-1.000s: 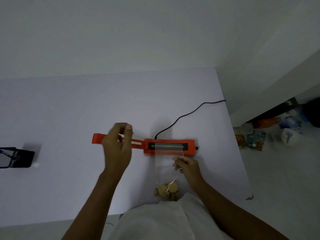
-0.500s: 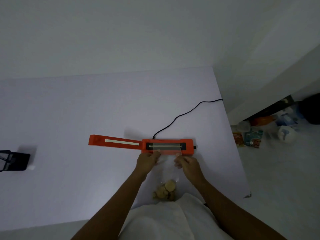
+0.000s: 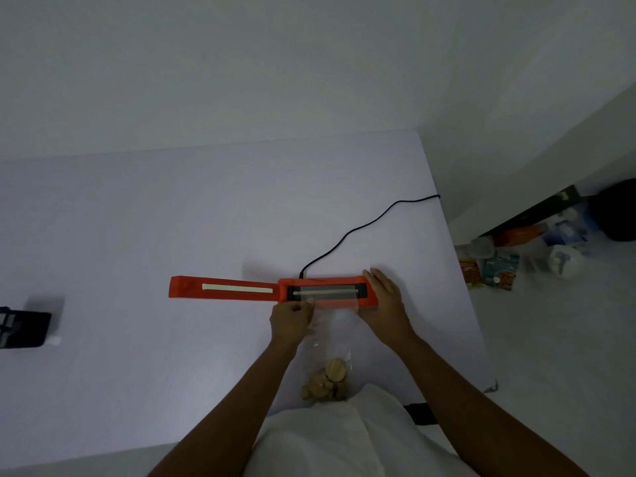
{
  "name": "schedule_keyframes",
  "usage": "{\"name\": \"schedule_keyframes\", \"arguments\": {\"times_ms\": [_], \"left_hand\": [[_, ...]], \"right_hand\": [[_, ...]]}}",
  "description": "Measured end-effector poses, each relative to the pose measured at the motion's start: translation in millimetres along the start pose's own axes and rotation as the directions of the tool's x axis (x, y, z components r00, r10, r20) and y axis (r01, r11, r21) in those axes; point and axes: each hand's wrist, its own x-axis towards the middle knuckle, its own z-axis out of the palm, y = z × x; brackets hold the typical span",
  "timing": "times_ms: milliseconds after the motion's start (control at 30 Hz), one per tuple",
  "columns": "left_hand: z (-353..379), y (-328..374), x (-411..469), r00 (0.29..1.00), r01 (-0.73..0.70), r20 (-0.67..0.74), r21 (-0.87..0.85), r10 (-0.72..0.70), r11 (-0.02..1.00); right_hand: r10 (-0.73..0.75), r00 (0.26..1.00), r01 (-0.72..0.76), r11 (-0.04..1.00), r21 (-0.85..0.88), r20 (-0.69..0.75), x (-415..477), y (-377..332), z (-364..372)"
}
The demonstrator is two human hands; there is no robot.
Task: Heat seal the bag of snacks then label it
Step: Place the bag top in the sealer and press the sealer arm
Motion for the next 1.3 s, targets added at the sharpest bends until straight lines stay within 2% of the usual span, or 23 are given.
{"name": "schedule_keyframes", "arguments": {"times_ms": [333,1000,1300], "left_hand": [[1.2,5.1,-0.2,0.996,-0.088,-0.022,-0.007,0.088,0.996],[2.6,7.5,5.3,0.992,-0.121,-0.031,-0.028,0.12,0.992],[2.9,4.1,9.1,0.986,-0.164,-0.041,0.022,0.164,0.986]], "right_hand": [[-0.006,0.999,0.007,0.999,0.035,-0.04,-0.1,4.0,4.0],[-0.02,0.998,0.021,1.0,0.013,-0.058,2.2,4.6,5.4],[-0.009,0.999,0.009,1.0,0.006,-0.052,3.6,3.4,4.7]]}}
